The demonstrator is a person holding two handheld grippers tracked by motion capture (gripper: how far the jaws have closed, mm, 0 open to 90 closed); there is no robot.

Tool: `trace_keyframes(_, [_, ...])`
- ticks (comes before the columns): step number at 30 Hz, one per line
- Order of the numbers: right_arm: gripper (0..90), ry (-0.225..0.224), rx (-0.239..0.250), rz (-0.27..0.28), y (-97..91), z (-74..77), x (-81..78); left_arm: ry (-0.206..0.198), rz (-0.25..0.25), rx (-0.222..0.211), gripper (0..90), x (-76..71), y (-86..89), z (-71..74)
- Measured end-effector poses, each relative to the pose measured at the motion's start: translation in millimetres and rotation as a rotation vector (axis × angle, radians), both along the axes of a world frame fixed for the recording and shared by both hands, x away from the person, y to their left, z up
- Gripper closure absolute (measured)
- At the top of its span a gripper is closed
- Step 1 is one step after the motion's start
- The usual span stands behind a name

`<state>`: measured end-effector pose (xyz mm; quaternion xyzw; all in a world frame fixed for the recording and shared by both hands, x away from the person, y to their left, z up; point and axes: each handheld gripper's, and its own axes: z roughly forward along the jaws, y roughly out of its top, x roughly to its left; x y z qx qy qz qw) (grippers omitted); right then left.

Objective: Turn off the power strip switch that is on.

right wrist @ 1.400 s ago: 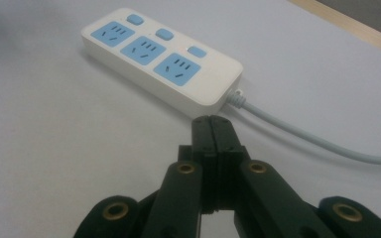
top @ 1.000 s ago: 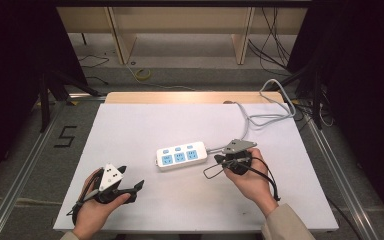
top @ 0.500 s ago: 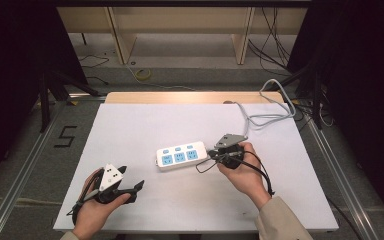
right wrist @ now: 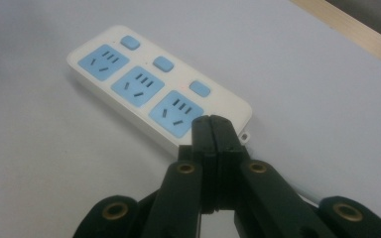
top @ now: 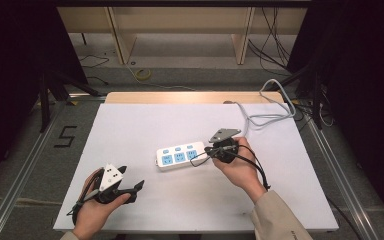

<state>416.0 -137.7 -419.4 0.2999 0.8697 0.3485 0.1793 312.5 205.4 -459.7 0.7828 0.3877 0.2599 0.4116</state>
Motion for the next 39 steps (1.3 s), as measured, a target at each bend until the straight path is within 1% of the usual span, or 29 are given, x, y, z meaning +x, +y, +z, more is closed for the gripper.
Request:
trace_keyframes(9, [90.0, 0.008, -0.018, 0.013, 10.8, 2.5, 10.2, 0.001, -0.002, 0.0, 23.6, 0.0, 0.0, -0.1])
trace_keyframes(21, [90.0, 0.051, -0.04, 0.013, 23.2, 4.4, 23.4, 0.001, -0.001, -0.002, 23.8, 0.1, -0.1, -0.1])
trace_keyframes(24, [90.0, 0.053, -0.05, 0.02, 25.8, 5.0, 26.8, 0.001, -0.001, -0.003, 23.8, 0.1, -0.1, 0.0])
trace_keyframes(28, [90.0, 0.064, -0.053, 0.013, 30.2, 5.5, 30.5, 0.001, -0.001, -0.004, 23.8, 0.1, 0.0, 0.0])
trace_keyframes(29, [90.0, 0.061, -0.06, 0.022, 30.1, 5.5, 32.1, 0.001, 0.0, -0.004, 23.8, 0.1, 0.0, 0.0])
trace_keyframes(33, [90.0, 0.073, -0.057, 0.013, 32.5, 5.5, 34.6, 0.001, -0.001, -0.004, 23.9, 0.3, 0.0, -0.1])
trace_keyframes(39, [90.0, 0.079, -0.06, 0.013, 36.0, 7.2, 38.8, 0.002, -0.002, -0.003, 23.9, 0.3, -0.2, -0.1])
